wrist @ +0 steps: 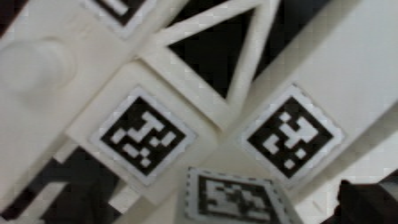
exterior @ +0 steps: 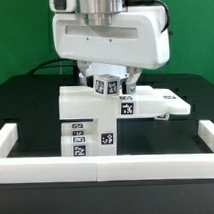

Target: Assemble chair

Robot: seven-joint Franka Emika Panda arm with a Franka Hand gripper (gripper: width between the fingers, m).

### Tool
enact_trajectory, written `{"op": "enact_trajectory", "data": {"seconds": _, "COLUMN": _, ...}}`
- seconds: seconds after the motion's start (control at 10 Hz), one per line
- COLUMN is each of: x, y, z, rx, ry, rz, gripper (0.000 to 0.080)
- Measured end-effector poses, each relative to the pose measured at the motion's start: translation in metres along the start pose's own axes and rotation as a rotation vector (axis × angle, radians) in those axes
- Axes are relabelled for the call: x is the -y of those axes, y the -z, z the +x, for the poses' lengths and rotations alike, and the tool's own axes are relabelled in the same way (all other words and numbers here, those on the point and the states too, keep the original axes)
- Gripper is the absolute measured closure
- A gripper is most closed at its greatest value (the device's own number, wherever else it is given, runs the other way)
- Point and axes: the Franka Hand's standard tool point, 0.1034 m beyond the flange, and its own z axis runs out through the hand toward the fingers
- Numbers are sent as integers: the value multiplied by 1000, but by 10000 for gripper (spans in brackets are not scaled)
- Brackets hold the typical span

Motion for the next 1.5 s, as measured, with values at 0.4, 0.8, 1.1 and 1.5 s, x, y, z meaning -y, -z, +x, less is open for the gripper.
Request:
{"op": "enact_trajectory", "data": {"seconds": 0.4, "x": 2, "y": 0, "z": -1, "rx": -1, "ry": 321, "rz": -1, "gripper": 150}}
{"op": "enact_trajectory", "data": {"seconds": 0.8, "x": 0, "y": -1, "z": -1, "rx": 0, "ry": 690, "rz": -13, "gripper": 150}}
{"op": "enact_trajectory", "data": {"seconds": 1.1, "x": -2, "y": 0, "z": 1, "rx": 1, "ry": 911, "rz": -35, "gripper": 150}}
{"op": "enact_trajectory", "data": {"seconds": 1.5, "x": -6, "y": 2, "z": 5, "rx": 4, "ry": 1104, "rz": -40, "gripper": 150}}
